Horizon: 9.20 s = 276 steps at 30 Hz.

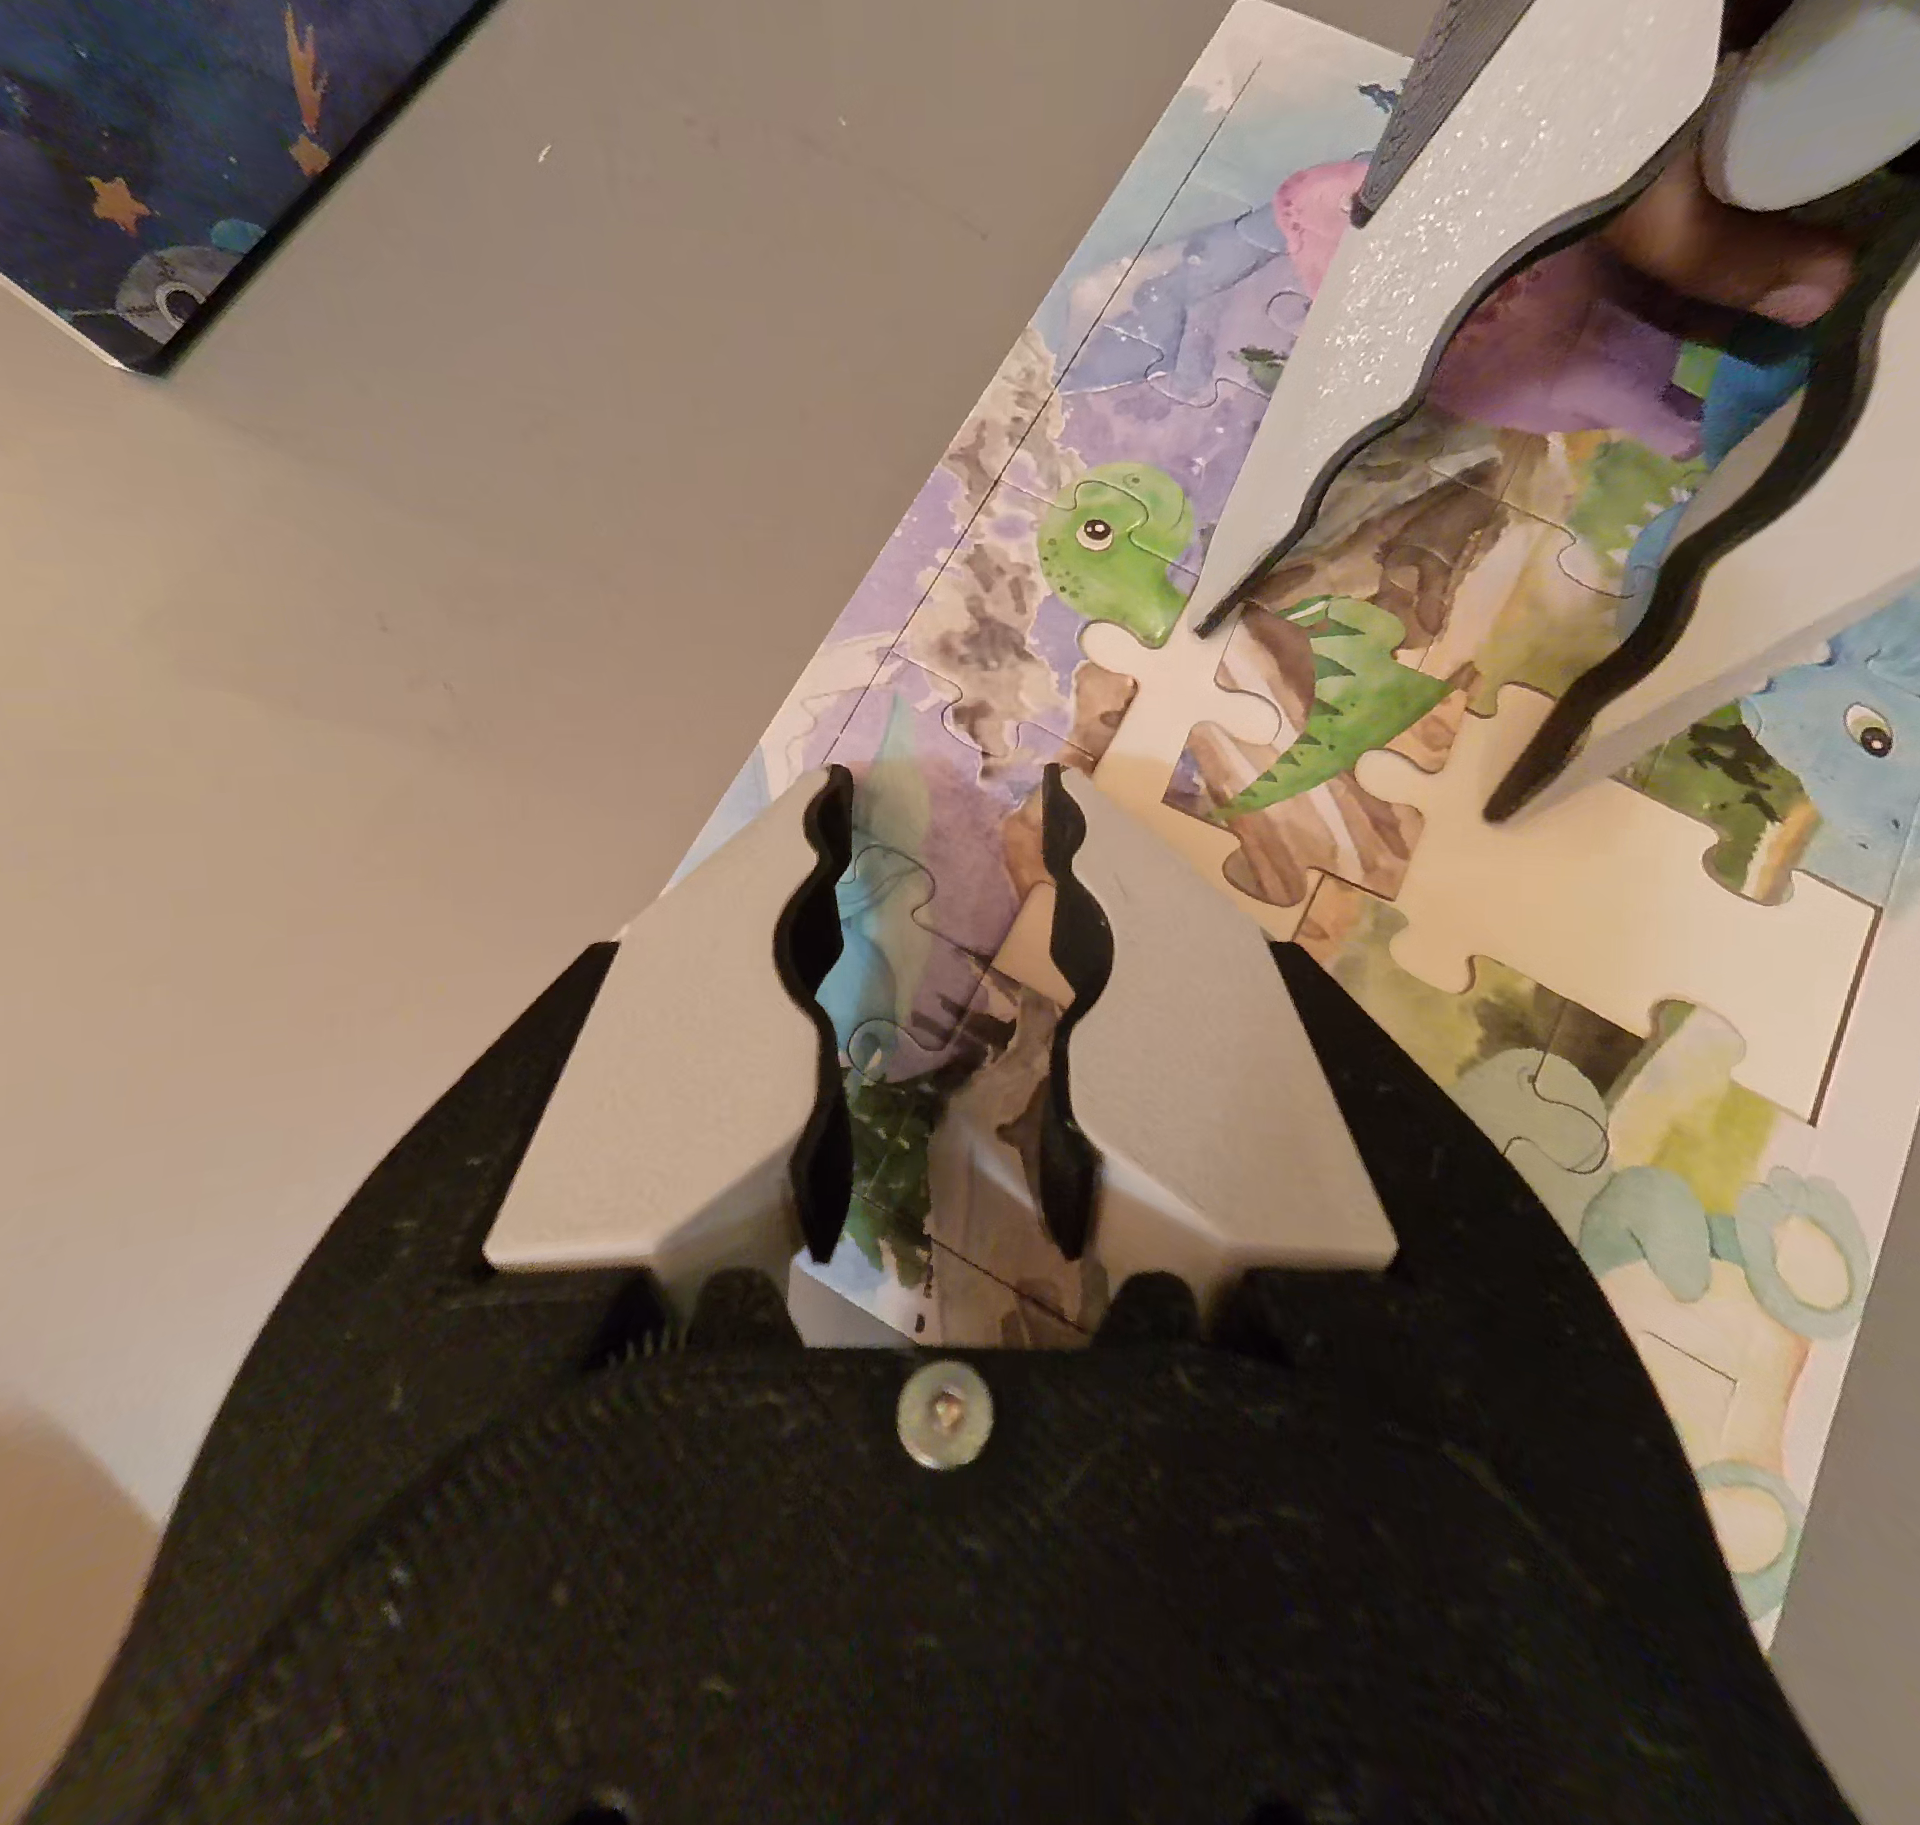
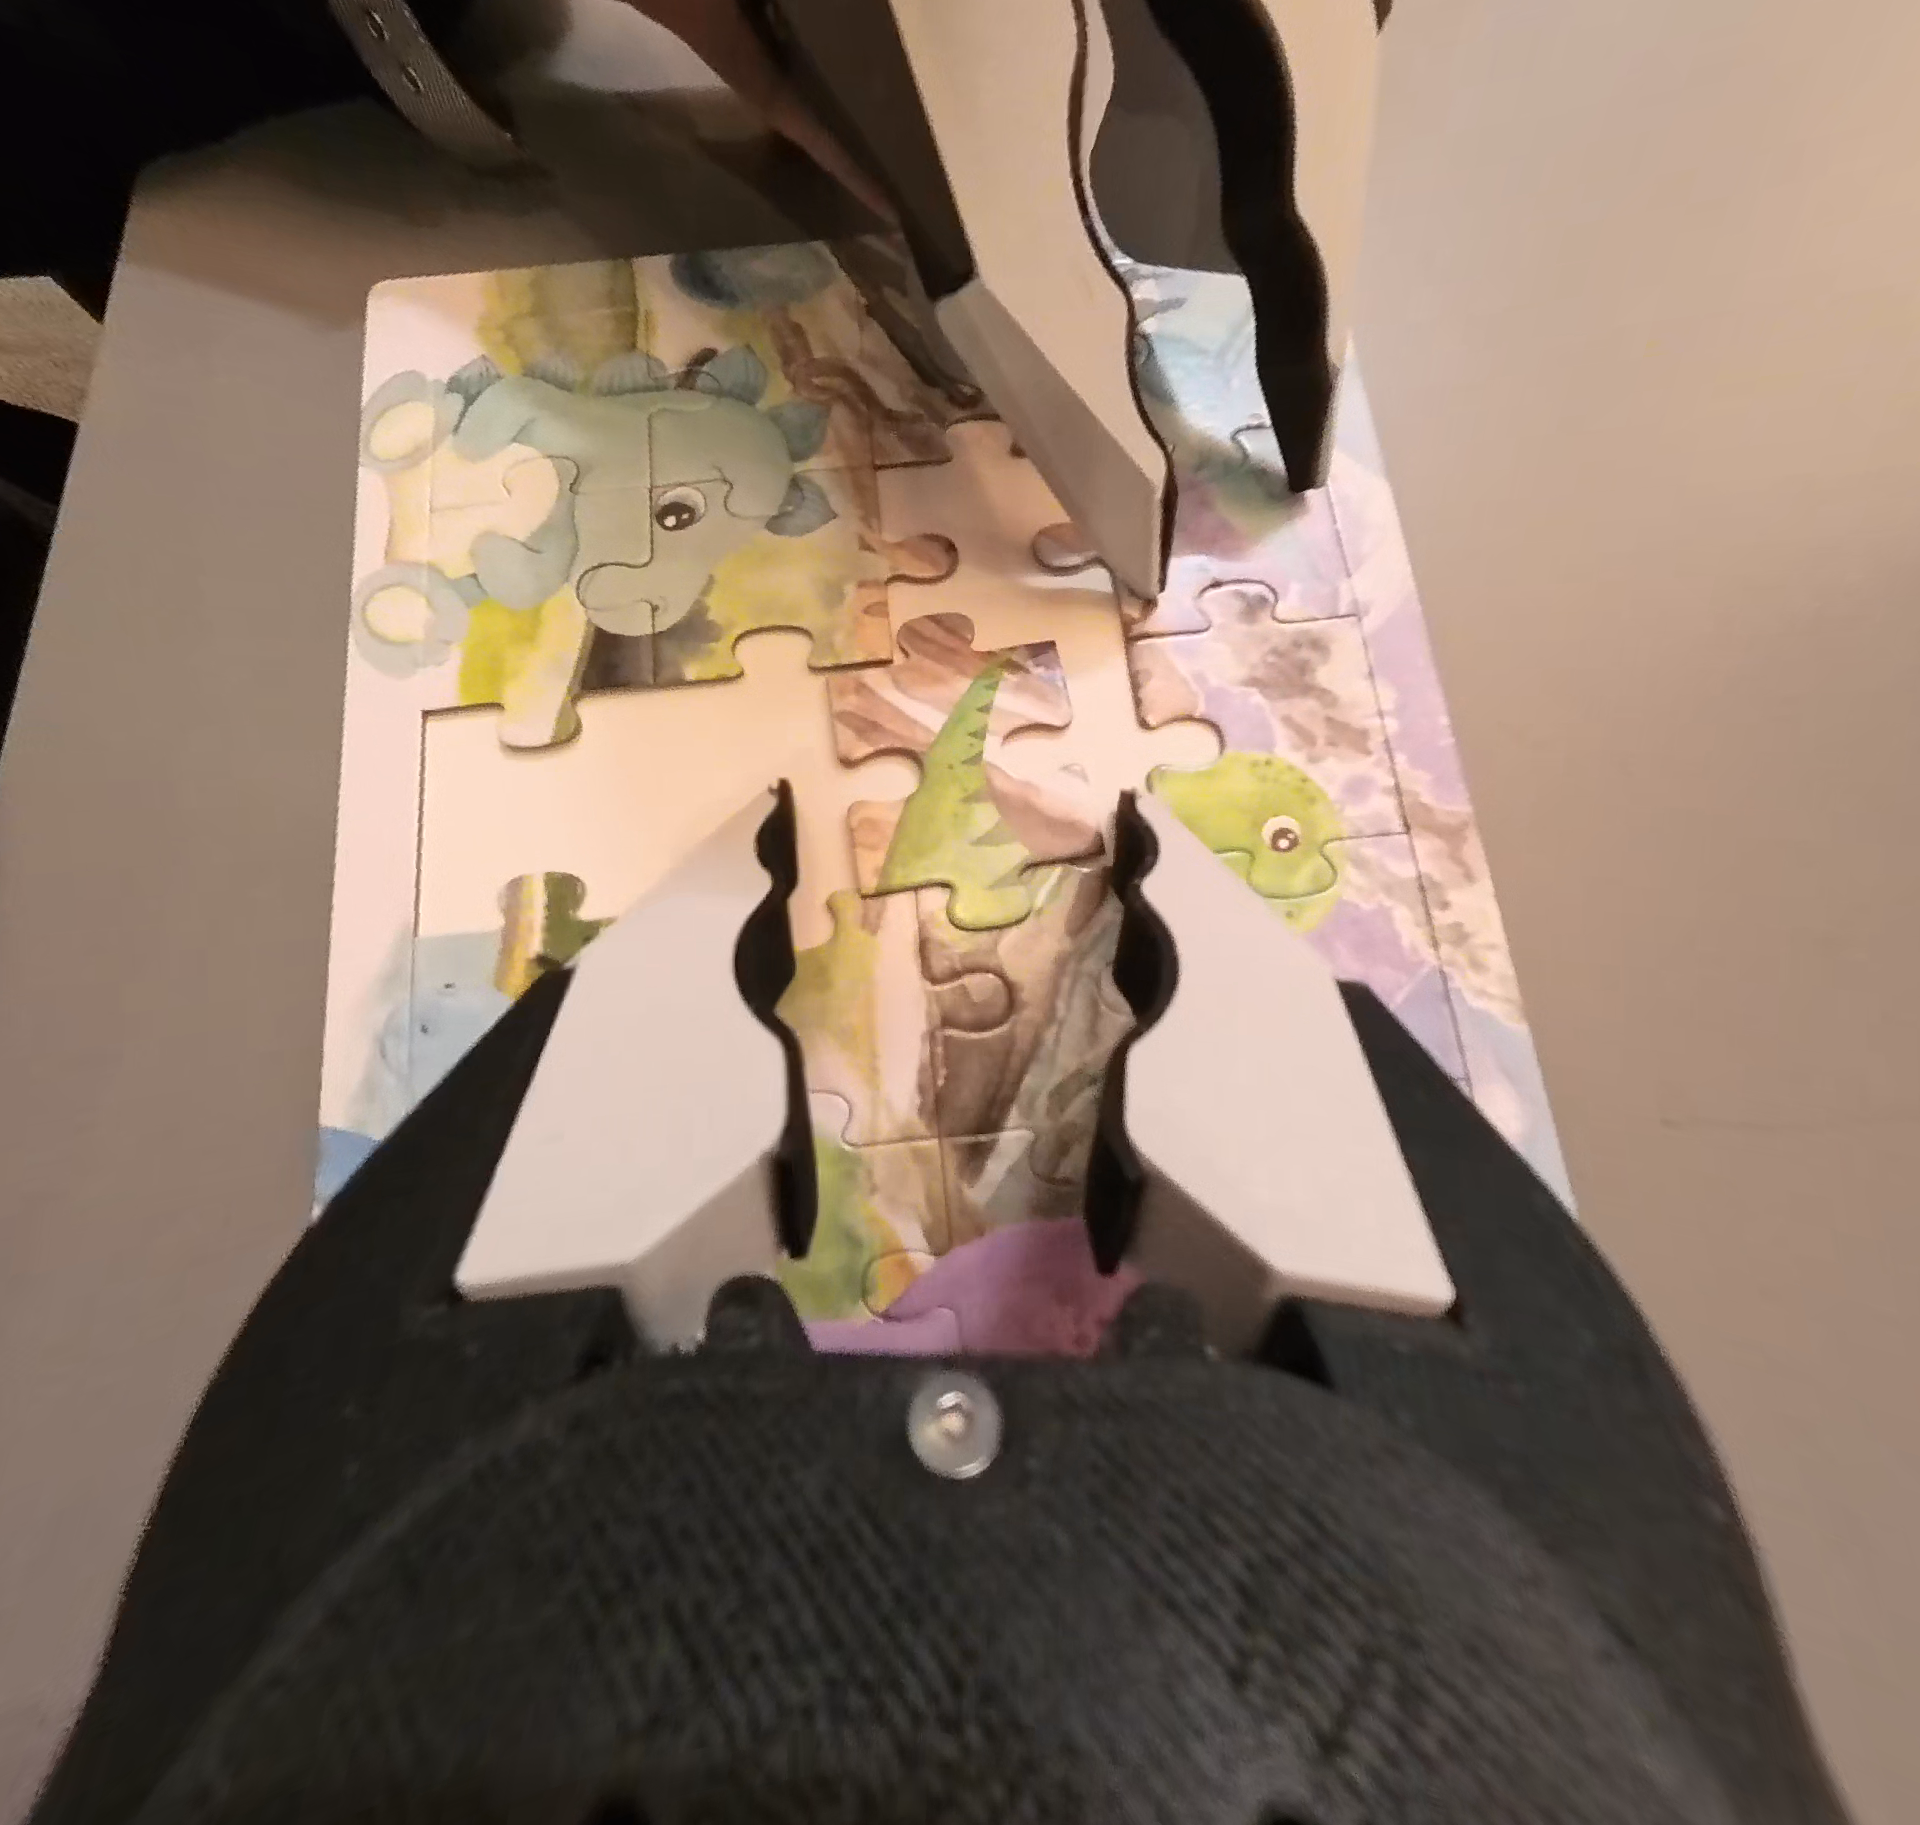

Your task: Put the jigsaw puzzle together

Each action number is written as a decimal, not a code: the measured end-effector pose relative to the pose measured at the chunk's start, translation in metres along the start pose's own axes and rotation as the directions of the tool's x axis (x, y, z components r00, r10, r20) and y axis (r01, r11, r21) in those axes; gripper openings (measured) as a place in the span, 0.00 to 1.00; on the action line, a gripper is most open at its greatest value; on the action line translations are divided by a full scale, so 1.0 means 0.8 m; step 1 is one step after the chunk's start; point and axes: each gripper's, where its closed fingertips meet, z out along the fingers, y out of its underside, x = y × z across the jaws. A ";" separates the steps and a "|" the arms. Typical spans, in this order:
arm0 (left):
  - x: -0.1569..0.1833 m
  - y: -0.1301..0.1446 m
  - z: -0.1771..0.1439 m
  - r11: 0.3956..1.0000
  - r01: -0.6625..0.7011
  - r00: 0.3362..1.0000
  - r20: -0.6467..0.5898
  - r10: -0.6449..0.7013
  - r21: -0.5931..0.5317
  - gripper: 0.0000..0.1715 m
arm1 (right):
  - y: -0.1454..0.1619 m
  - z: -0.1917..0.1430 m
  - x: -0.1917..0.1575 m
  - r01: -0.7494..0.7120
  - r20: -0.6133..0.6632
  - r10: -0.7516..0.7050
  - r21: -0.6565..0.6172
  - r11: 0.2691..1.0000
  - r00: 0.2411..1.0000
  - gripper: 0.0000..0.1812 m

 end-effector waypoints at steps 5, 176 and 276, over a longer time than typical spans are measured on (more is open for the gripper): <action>0.001 0.000 0.000 1.000 -0.002 1.000 -0.001 0.002 0.000 0.21 | 0.003 -0.005 0.000 0.003 0.007 -0.003 -0.004 1.000 1.000 0.25; -0.040 -0.027 -0.033 0.971 0.149 0.983 0.079 -0.166 0.184 0.19 | -0.065 0.036 0.008 -0.043 -0.041 0.046 0.061 0.997 0.998 0.11; -0.057 -0.037 -0.052 0.966 0.057 0.969 0.220 -0.114 0.251 0.04 | 0.229 -0.243 0.071 -0.483 -0.450 0.526 0.216 0.848 0.722 0.37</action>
